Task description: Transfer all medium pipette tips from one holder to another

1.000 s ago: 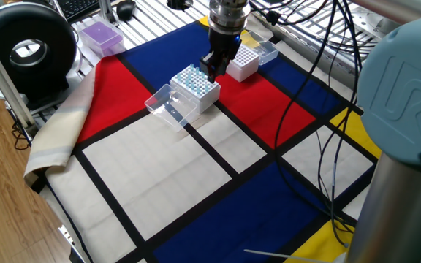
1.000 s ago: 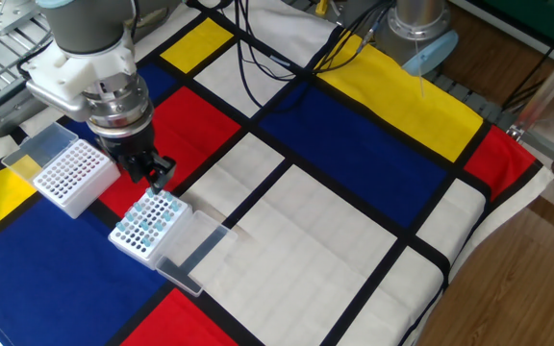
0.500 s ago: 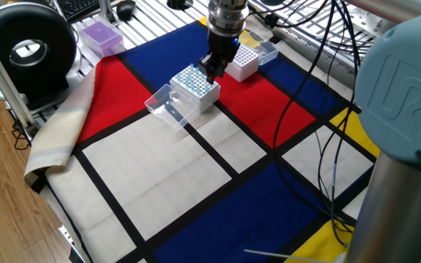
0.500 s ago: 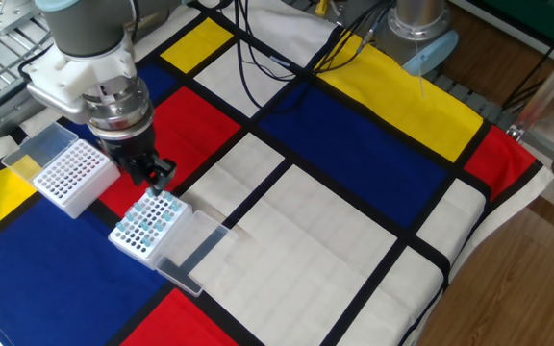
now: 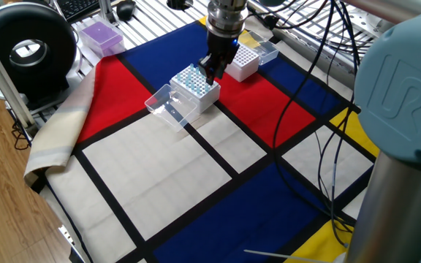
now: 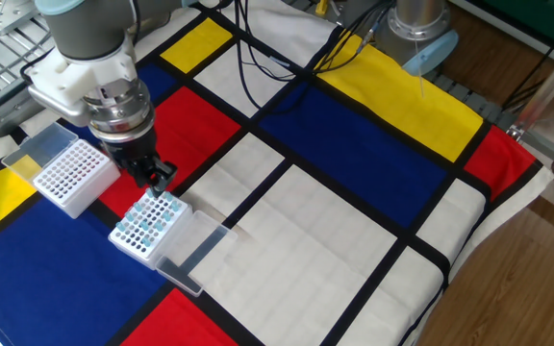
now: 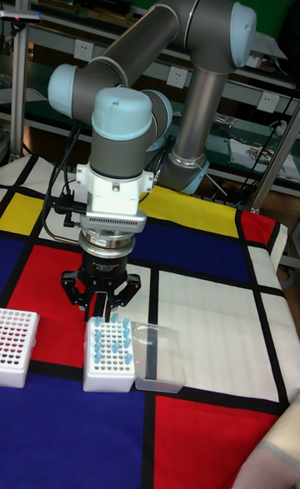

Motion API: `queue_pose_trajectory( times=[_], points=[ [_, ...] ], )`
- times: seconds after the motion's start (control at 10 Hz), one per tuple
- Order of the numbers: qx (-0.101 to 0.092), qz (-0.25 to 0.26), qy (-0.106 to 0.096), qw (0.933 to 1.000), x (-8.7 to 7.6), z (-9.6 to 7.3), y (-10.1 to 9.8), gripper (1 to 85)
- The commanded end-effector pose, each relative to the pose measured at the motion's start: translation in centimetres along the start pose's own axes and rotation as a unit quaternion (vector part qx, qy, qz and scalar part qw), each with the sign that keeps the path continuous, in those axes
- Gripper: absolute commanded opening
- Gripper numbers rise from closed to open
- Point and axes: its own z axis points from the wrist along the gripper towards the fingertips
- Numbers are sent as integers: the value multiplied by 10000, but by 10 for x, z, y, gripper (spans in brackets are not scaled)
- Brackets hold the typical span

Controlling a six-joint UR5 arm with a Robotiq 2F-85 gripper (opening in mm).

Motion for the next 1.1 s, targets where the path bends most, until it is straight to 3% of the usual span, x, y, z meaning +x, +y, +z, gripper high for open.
queue_pose_trajectory(
  times=[0.0,1.0],
  points=[
    [-42,87,-20,10000,-1,0,1,343],
    [-37,148,11,9999,2,2,2,290]
  ],
)
